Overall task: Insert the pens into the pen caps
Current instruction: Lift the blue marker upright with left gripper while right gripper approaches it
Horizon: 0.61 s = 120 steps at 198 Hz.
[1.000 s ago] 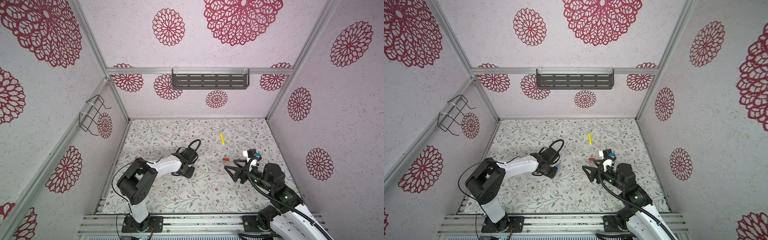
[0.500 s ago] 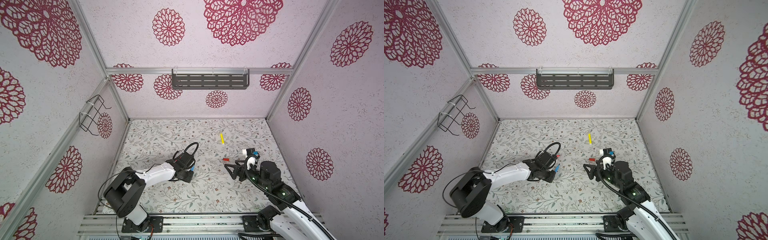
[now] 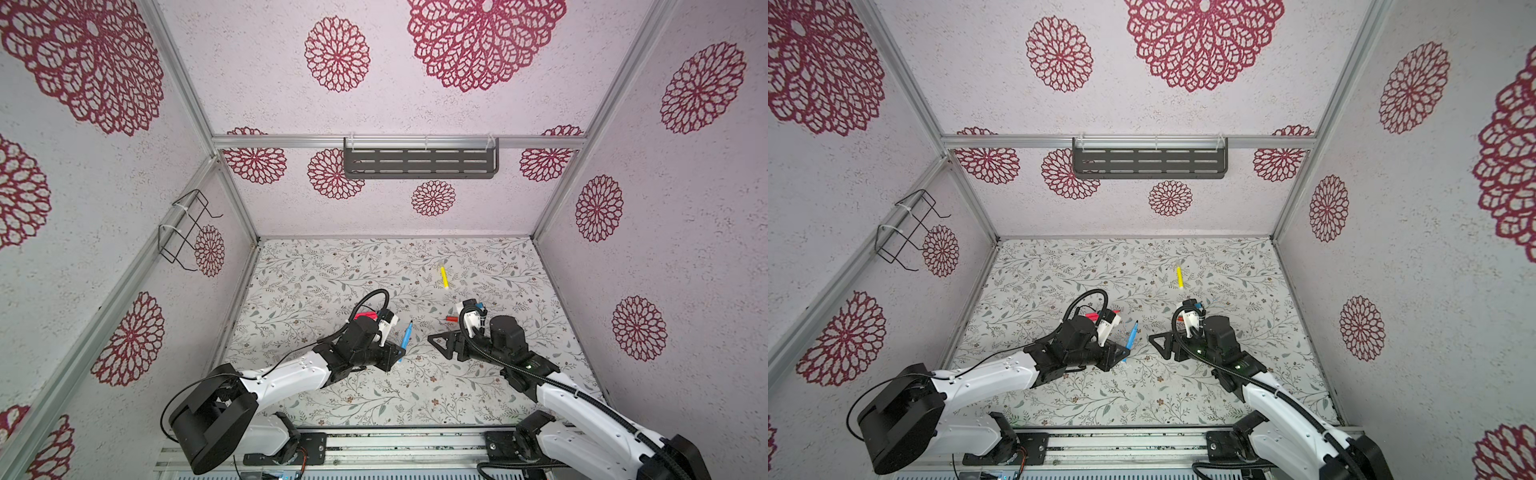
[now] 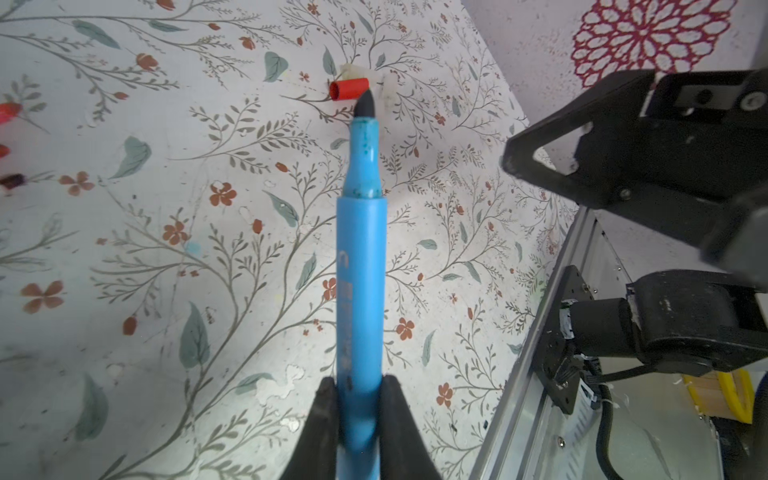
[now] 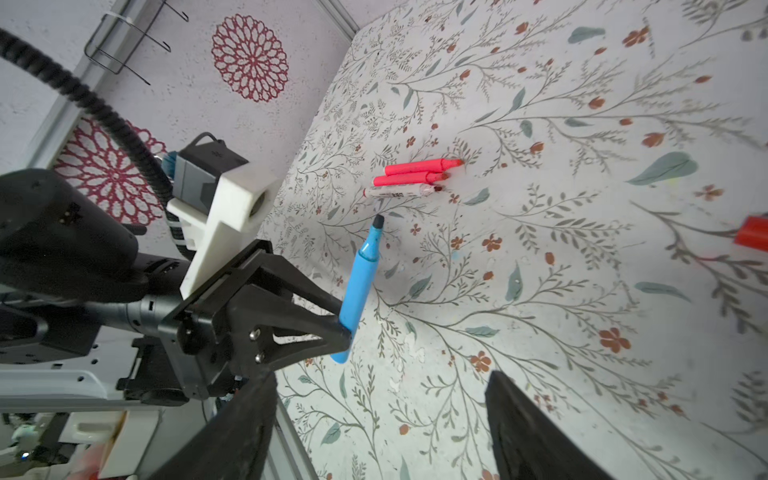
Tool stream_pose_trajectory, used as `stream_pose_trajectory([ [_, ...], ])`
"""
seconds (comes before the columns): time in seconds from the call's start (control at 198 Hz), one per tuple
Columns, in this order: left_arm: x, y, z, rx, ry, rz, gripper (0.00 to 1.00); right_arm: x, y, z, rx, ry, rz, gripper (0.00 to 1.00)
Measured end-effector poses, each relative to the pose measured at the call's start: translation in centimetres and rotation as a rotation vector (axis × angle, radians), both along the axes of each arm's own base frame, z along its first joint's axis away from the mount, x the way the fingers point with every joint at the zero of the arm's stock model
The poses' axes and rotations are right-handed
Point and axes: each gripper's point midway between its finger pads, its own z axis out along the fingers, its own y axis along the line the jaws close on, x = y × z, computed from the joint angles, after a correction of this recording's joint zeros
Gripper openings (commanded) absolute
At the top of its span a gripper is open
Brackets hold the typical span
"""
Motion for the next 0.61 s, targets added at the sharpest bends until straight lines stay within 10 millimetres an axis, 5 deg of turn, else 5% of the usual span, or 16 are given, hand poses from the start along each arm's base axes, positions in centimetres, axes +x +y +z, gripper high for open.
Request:
stream_pose_trajectory([
  [0.283, -0.5, -1.8, 1.7, -0.075, -0.036, -0.023, 0.11, 1.1, 2.7, -0.6, 0.076, 0.028, 0.045, 0.68],
  [0.607, -0.7, -2.6, 2.8, -0.119, -0.054, -0.032, 0.11, 1.0, 4.5, -1.4, 0.103, 0.055, 0.080, 0.43],
])
